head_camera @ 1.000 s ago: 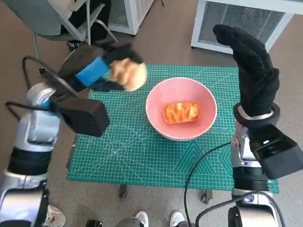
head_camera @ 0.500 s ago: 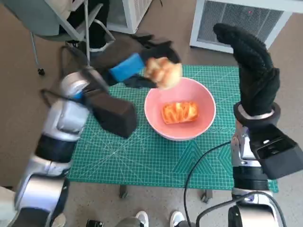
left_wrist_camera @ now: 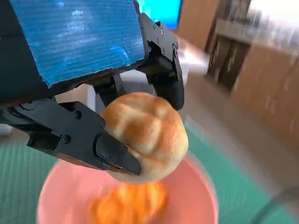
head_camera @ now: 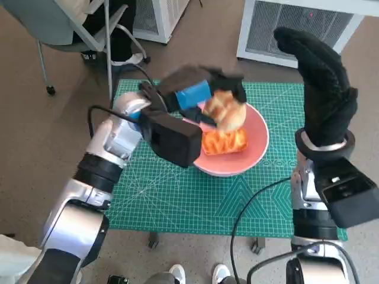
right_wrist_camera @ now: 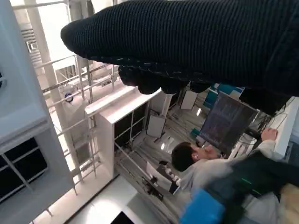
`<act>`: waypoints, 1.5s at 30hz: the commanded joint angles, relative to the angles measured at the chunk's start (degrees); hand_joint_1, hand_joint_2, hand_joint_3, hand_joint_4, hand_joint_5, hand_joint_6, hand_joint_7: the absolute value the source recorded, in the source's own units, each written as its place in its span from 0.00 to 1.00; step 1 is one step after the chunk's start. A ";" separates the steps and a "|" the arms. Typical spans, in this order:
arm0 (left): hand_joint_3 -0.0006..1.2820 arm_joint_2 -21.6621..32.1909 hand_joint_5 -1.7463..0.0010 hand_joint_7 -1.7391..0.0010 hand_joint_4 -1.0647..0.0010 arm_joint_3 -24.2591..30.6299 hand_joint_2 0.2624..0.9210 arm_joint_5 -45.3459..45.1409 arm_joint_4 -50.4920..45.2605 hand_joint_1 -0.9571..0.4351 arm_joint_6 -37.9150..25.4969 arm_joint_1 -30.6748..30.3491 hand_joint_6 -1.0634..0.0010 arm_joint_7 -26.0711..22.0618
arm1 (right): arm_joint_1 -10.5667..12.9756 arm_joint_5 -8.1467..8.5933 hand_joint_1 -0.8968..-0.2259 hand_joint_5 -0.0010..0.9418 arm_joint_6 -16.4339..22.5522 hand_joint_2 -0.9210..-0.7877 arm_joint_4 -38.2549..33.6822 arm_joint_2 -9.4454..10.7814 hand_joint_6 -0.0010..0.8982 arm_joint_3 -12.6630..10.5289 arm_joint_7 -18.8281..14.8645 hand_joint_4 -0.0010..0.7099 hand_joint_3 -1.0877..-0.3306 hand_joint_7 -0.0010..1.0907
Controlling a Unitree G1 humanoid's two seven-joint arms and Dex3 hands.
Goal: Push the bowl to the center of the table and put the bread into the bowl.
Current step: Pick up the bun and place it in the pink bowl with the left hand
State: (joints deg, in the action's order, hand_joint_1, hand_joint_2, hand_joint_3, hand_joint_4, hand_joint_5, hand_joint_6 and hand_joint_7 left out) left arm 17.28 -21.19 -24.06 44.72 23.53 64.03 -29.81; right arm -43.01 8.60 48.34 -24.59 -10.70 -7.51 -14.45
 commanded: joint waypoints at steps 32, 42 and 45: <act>0.17 -4.59 0.98 0.98 0.93 17.64 1.00 25.93 0.63 0.39 2.16 -2.65 0.80 -7.32 | 1.01 -2.95 0.47 0.00 -0.51 0.00 1.22 -1.45 0.04 -0.87 3.25 0.41 0.49 0.57; 0.23 -8.81 0.97 0.96 0.85 24.91 1.00 36.45 -4.64 0.39 3.30 -6.51 0.77 -5.08 | 0.61 -3.21 0.48 0.00 -2.02 0.00 2.38 -1.79 0.04 -0.91 4.03 0.41 0.48 0.57; 0.24 -10.42 0.97 0.96 0.84 26.32 1.00 38.49 -6.76 0.38 4.05 -7.93 0.77 -3.94 | 0.48 -3.28 0.48 0.00 -2.58 0.00 2.77 -1.88 0.04 -0.85 4.30 0.41 0.48 0.57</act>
State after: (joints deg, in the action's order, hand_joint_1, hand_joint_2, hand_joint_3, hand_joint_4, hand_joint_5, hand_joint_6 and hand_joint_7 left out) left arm 8.43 3.67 12.31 40.25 26.47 57.46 -34.76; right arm -42.45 6.27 46.69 -22.22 -12.25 -8.32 -10.70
